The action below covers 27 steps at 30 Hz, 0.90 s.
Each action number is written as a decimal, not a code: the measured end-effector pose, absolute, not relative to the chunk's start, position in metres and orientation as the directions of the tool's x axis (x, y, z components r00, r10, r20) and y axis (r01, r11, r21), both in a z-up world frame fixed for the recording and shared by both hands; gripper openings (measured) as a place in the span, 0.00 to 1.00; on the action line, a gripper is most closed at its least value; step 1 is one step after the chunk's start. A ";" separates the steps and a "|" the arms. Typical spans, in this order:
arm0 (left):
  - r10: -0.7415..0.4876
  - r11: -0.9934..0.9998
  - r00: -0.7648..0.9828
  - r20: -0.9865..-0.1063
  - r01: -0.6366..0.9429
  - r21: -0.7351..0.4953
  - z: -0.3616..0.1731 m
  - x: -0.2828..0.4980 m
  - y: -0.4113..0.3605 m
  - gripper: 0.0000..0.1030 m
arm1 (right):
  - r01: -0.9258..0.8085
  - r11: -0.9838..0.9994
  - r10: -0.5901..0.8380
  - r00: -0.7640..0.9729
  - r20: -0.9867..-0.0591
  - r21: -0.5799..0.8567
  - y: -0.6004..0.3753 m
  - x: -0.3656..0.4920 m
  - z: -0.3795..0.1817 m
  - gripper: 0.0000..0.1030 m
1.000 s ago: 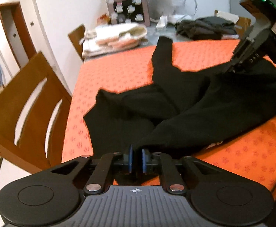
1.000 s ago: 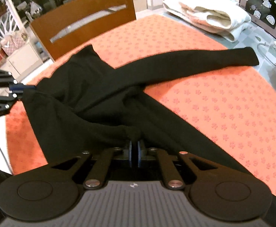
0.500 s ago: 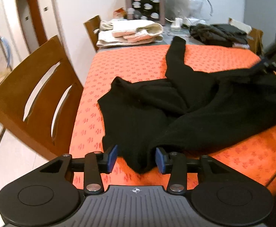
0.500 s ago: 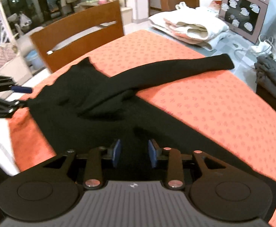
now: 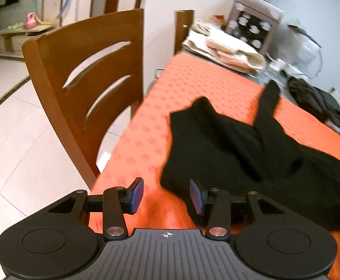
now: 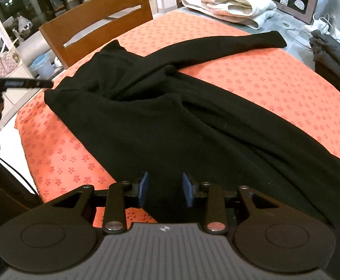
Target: Fold clothes
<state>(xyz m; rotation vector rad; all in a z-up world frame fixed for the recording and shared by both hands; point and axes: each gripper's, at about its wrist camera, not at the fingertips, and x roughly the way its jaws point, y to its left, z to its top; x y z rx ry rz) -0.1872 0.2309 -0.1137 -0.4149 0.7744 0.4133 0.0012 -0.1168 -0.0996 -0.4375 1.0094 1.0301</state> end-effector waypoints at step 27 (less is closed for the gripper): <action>0.364 0.770 0.530 -0.766 -0.634 -0.073 -0.118 -0.150 0.218 0.11 | -0.800 0.586 0.474 0.209 -0.855 0.129 -0.127 0.008 -0.108 0.36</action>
